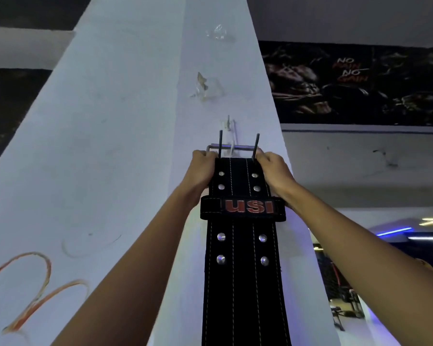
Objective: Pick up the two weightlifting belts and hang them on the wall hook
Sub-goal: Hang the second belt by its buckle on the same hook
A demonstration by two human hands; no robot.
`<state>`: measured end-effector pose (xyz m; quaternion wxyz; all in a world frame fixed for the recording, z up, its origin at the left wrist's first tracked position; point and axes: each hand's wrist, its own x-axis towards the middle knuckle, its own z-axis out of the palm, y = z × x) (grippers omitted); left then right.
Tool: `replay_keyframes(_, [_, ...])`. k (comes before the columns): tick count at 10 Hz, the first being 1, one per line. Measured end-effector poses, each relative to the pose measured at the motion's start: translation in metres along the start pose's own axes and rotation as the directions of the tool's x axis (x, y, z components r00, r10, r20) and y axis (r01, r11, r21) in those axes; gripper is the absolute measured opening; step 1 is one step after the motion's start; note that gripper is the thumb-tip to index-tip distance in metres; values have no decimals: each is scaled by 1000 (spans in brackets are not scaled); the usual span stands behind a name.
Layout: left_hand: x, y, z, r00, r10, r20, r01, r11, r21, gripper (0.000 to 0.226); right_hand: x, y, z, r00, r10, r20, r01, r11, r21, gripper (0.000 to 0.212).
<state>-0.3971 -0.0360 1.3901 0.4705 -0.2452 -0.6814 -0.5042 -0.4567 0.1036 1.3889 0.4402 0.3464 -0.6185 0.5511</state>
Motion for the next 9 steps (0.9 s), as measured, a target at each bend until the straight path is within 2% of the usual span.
replay_keyframes(1, [-19, -6, -14, 997, 22, 75, -12, 992, -128, 19, -17, 0, -10, 985, 4, 175, -61, 946, 319, 21])
replay_keyframes(2, [-8, -5, -14, 996, -8, -93, 2, 998, -70, 32, -16, -9, -13, 991, 40, 129, -76, 952, 295, 26])
replay_keyframes(3, [8, 8, -9, 981, -128, -144, 121, 991, -56, 21, 2, -21, -5, 975, 210, -69, -198, 968, 156, 37])
replay_keyframes(4, [12, 15, -7, 970, -216, -114, 211, 976, -54, 16, 11, -23, -2, 960, 260, -106, -253, 965, 73, 39])
replay_keyframes(5, [12, 9, -5, 970, -188, -153, 191, 982, 4, 24, 8, -24, -7, 977, 212, -23, -211, 977, 26, 36])
replay_keyframes(6, [1, 2, -3, 980, -60, -187, 89, 985, 151, 31, -18, -27, -15, 973, 180, 144, -199, 972, 123, 42])
replay_keyframes(7, [-39, -2, 1, 983, 10, -184, 15, 991, 134, 37, -60, -13, -19, 976, 130, 173, -173, 950, 260, 52])
replay_keyframes(8, [-94, -10, 6, 975, 55, -217, -50, 998, 28, 40, -117, -6, -14, 987, 139, 81, -159, 920, 359, 48])
replay_keyframes(9, [-162, -40, 12, 972, -37, -232, 27, 999, -44, 38, -182, 15, -8, 981, 191, 36, -191, 919, 345, 47])
